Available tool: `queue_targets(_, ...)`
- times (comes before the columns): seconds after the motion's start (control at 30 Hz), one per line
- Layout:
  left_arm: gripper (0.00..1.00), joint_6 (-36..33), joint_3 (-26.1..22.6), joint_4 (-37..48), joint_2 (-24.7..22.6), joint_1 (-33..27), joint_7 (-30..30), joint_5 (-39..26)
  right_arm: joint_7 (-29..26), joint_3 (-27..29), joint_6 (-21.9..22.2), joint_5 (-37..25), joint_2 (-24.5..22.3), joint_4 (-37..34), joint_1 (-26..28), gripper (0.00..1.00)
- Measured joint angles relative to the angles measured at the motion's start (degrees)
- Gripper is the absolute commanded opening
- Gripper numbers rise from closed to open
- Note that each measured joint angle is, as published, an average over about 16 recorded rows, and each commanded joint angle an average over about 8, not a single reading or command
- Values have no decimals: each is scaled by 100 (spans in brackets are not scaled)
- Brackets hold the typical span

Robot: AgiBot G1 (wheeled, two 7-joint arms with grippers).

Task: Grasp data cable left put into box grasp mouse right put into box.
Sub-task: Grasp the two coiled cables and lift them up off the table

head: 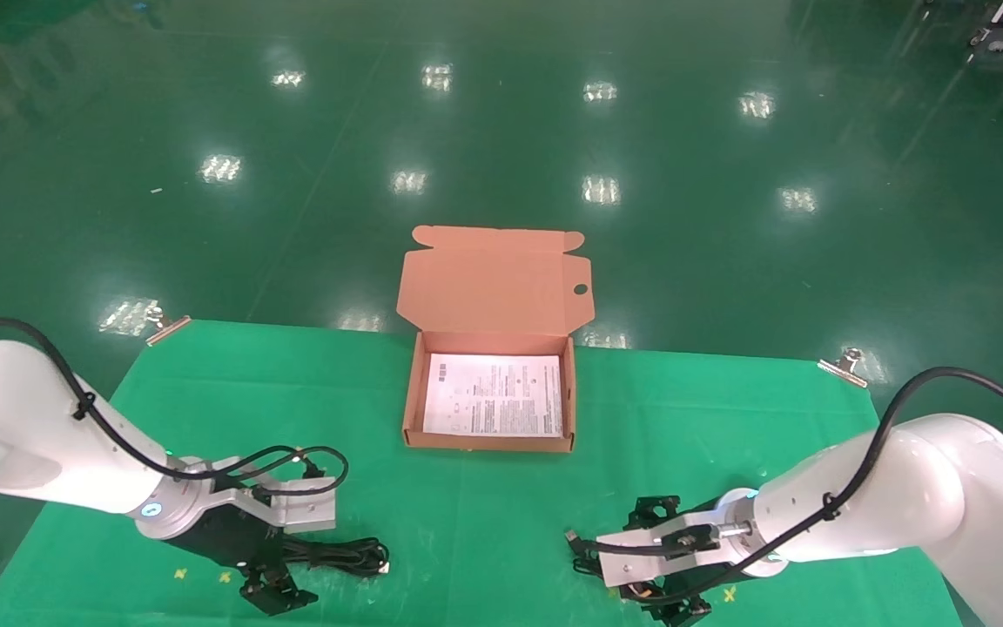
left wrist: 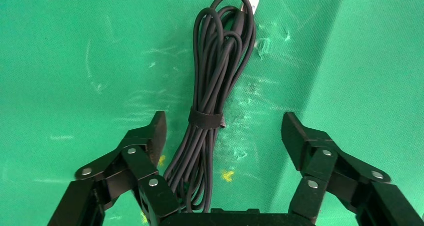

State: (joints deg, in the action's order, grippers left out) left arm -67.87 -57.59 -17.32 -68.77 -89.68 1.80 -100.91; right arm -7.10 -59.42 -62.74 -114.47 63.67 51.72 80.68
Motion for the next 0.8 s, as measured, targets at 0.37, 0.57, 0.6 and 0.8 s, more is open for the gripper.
queue_targets(0.37, 0, -9, 0, -44, 12, 1, -14, -1, -12, 0, -16, 4, -20, 34, -2, 0)
queue_targets(0.57, 0, -10, 0, -55, 15, 2, -18, -2, -15, 0, -20, 5, -25, 43, -4, 0)
queue_targets(0.6, 0, -10, 0, -57, 15, 2, -18, -2, -16, 0, -21, 5, -25, 44, -4, 0)
queue_targets(0.8, 0, -10, 0, -63, 17, 2, -21, -2, -18, 1, -22, 6, -27, 49, -6, 0)
